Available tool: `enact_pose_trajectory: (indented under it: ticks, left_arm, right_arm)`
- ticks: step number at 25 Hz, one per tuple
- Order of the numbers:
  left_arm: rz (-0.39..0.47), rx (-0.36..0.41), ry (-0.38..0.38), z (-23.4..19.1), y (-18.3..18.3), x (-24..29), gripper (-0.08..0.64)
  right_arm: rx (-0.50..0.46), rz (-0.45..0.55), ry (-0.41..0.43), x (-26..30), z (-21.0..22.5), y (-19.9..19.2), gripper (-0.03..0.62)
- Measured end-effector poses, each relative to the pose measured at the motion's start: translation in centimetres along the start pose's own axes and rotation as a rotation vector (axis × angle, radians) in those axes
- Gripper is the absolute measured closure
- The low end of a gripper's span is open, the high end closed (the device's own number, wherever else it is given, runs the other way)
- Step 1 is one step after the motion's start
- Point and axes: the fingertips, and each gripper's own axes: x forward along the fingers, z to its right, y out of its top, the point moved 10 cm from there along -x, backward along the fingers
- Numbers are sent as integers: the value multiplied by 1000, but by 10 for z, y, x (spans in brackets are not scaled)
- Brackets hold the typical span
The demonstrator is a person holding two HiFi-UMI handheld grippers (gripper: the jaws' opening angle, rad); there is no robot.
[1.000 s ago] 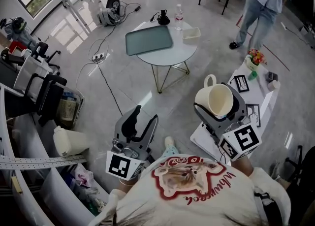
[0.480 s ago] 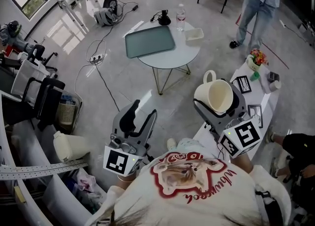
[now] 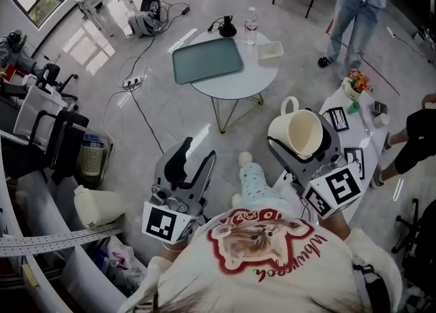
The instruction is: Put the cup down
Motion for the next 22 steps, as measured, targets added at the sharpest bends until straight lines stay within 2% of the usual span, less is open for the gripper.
enact_pose_trajectory:
  ticks: [9,22]
  left_arm:
    - [-9,-9,-4,-28,-13,29,349]
    - [-13,-19,-10,-97,-36,117,350]
  right_arm:
    - [12,14,1,36,21,0,178]
    - [11,14,18,128,82,12,178]
